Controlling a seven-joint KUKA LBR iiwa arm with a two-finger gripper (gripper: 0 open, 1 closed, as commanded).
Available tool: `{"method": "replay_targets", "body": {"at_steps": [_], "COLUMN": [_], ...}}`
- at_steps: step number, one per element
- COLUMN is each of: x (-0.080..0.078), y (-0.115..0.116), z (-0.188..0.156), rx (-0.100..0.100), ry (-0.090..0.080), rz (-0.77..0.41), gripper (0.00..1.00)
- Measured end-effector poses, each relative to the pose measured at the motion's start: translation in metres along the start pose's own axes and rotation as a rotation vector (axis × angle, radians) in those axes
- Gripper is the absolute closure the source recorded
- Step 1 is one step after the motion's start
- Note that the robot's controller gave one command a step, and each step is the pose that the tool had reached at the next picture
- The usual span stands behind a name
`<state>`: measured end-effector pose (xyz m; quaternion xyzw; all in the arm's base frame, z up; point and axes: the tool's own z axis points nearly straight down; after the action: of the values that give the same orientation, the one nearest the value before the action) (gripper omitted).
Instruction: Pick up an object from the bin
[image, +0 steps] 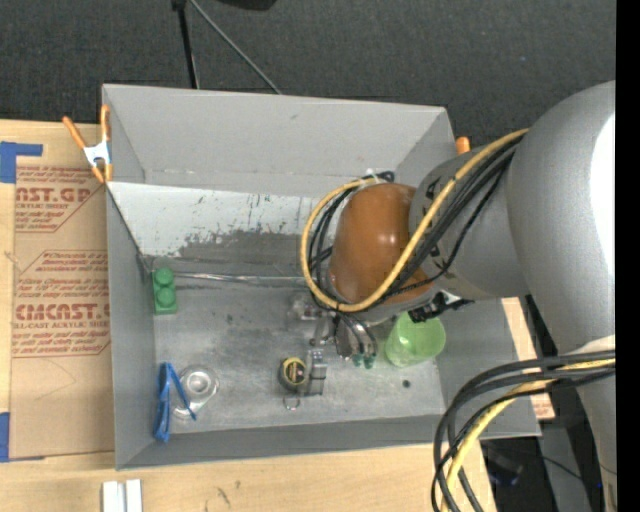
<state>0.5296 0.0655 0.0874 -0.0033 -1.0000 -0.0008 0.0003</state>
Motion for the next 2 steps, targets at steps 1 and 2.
{"method": "replay_targets", "body": {"at_steps": [1,2], "x": [0.022,0.032], "y": [-0.019,0.017], "z": [0.014,0.014], "rx": [0.001,-0.001], "ry": [0.002,0.001], "rz": [0.084,0.053], "gripper": [0.0,0.0]}}
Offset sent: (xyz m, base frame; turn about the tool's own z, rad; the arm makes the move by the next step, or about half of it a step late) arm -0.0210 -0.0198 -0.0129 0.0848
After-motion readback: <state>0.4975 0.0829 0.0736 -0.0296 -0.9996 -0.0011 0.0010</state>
